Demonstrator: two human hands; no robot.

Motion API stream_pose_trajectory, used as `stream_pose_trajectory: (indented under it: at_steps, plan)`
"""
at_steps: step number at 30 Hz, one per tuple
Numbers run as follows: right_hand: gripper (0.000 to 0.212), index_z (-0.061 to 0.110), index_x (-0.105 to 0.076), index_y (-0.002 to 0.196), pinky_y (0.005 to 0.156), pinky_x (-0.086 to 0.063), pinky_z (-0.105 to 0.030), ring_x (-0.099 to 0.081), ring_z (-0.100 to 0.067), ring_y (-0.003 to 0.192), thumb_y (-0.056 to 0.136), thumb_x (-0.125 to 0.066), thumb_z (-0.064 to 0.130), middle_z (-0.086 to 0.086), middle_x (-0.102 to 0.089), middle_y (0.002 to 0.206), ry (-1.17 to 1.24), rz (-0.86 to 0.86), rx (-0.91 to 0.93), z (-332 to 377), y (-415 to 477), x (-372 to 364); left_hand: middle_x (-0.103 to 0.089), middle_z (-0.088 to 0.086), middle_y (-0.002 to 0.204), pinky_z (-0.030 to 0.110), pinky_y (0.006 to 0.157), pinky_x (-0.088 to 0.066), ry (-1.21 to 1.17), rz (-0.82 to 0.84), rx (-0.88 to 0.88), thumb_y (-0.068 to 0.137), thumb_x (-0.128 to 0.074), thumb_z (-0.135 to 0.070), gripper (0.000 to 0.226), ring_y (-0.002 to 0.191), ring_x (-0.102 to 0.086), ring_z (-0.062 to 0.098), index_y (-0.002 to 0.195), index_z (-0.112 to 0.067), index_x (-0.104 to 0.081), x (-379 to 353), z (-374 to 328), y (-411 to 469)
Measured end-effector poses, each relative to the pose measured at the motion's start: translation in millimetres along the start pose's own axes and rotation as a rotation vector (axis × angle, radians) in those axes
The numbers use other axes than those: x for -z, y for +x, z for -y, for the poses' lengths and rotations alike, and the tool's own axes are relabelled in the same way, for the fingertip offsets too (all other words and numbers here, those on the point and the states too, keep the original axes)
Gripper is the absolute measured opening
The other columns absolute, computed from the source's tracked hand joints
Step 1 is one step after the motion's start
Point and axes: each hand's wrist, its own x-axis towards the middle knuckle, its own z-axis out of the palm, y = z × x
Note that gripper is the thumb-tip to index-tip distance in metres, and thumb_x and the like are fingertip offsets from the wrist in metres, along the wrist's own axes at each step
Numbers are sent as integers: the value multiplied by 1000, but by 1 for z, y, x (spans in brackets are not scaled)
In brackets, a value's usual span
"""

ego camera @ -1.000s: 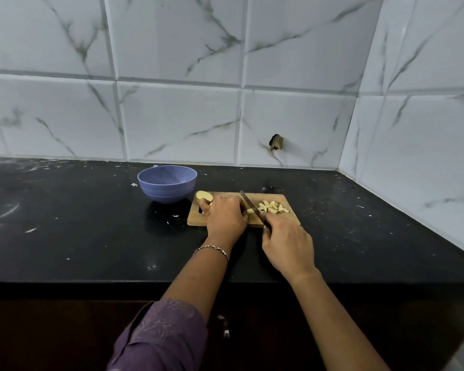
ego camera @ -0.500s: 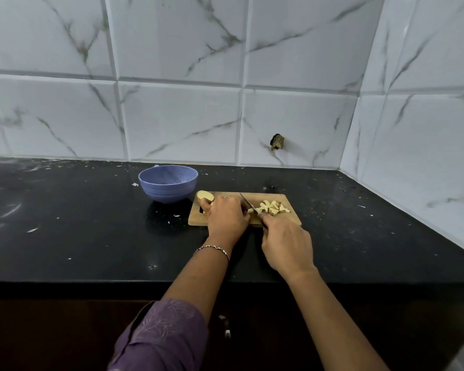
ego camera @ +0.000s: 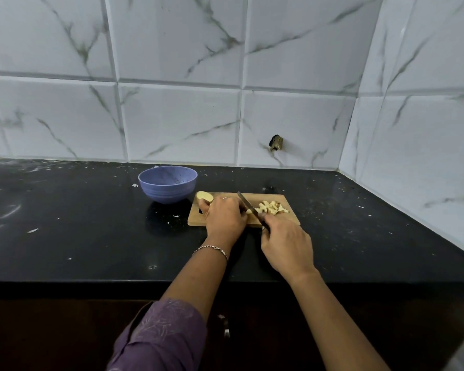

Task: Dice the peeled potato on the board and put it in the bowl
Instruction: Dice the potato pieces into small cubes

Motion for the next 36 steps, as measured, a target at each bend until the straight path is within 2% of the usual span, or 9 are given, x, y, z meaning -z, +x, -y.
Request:
stream_pose_trajectory:
  at_steps: [4,8,12,15,19,24,28,32,36]
  plan:
    - [31,32,-62,126,72,-50,-31,-64,-15,89,97,-52,24,8,-69,98,-2,26,3,0,1,-1,-71,-4,92,48,102,-21,14,-1,-5,89,-59,-29,15,112,-53,18,94,-29,-74,-1,0,0]
    - [30,33,-62,124,73,-52,-32,-65,-15,89,97,-52,24,9,-69,98,-4,35,-4,-1,3,-2,-71,-4,92,50,105,-26,5,4,-6,88,-61,-30,15,112,-55,19,95,-29,-74,-3,1,2]
    - [29,33,-62,119,67,-54,-33,-65,-15,81,95,-54,19,9,-69,91,-65,16,13,1,1,-3,-70,-4,91,48,102,-24,20,-5,0,88,-60,-30,17,111,-55,17,97,-30,-74,-3,1,1]
    - [33,33,-62,121,66,-53,-32,-66,-15,82,94,-54,16,8,-69,92,-96,-1,-6,1,1,-3,-71,-5,94,47,103,-22,23,-7,1,89,-60,-30,16,111,-55,17,96,-29,-74,-2,0,1]
    - [35,34,-59,128,67,-54,-31,-64,-12,83,96,-55,23,9,-68,93,-38,-23,26,1,0,-1,-71,-4,91,44,96,-17,5,-17,5,87,-60,-29,14,107,-57,18,92,-26,-73,-5,2,2]
    - [33,35,-59,128,69,-53,-29,-64,-10,83,97,-54,27,10,-68,95,-19,-7,40,0,0,-1,-71,-4,89,49,102,-32,-48,-8,6,85,-63,-27,11,107,-59,19,93,-28,-72,-8,5,5]
    - [31,33,-60,127,72,-54,-29,-65,-11,87,97,-54,27,8,-68,98,5,23,29,-1,1,0,-71,-4,90,47,102,-30,-32,-19,-1,86,-64,-28,11,105,-59,18,93,-28,-71,-7,4,4]
    - [31,32,-60,127,74,-52,-32,-65,-15,91,98,-54,26,6,-69,102,29,50,10,-2,2,1,-72,-2,90,51,98,-41,-68,-5,-9,84,-65,-28,10,104,-61,22,92,-25,-71,-9,6,5]
    - [30,33,-61,125,71,-52,-31,-66,-14,85,97,-54,26,8,-69,97,2,40,14,-2,2,-1,-72,-4,91,49,101,-34,-33,-17,-9,85,-64,-30,10,102,-61,20,93,-26,-70,-10,6,5]
